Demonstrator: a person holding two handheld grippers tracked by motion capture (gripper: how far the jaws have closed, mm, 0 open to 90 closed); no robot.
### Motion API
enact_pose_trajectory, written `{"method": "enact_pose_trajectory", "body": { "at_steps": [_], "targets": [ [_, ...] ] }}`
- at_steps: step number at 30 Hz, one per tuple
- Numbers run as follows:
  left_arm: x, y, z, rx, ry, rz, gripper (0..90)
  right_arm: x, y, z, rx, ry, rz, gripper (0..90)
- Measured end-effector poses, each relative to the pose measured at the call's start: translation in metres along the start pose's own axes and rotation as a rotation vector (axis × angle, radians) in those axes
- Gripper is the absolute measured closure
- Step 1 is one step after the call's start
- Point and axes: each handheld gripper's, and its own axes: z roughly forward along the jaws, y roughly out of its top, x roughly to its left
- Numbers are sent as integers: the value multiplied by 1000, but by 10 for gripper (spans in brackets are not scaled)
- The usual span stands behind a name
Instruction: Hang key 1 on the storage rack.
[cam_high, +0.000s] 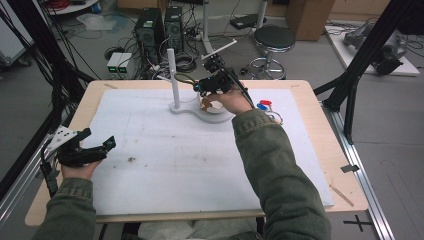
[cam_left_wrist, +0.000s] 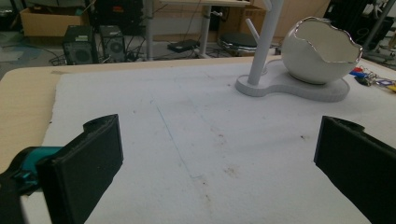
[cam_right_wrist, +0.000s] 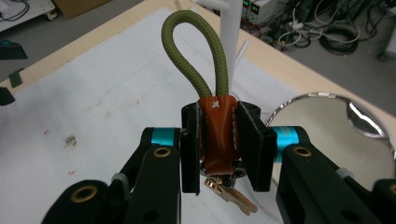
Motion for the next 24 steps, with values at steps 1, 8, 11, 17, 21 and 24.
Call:
{"method": "enact_pose_trajectory", "body": {
  "at_steps": [1,8,11,17,21,24],
  "targets": [
    [0,0,0,1,-2,3,17,0,2,0,-2,6,1,712],
    [1,0,-1,-3,-1,0,17,4,18,8,3,-12,-18,711],
    [1,0,-1,-2,-1,0,17,5,24,10,-6,-8,-19,711],
    [1,0,-2,-2,-1,-1,17,7,30,15,-4,-5,-20,709],
    [1,0,-1,-2,-3,0,17,5,31,20,5,-11,-13,708],
    [1,0,-1,-2,-3,0,17,3,30,24,15,-16,-10,707]
  ]
}}
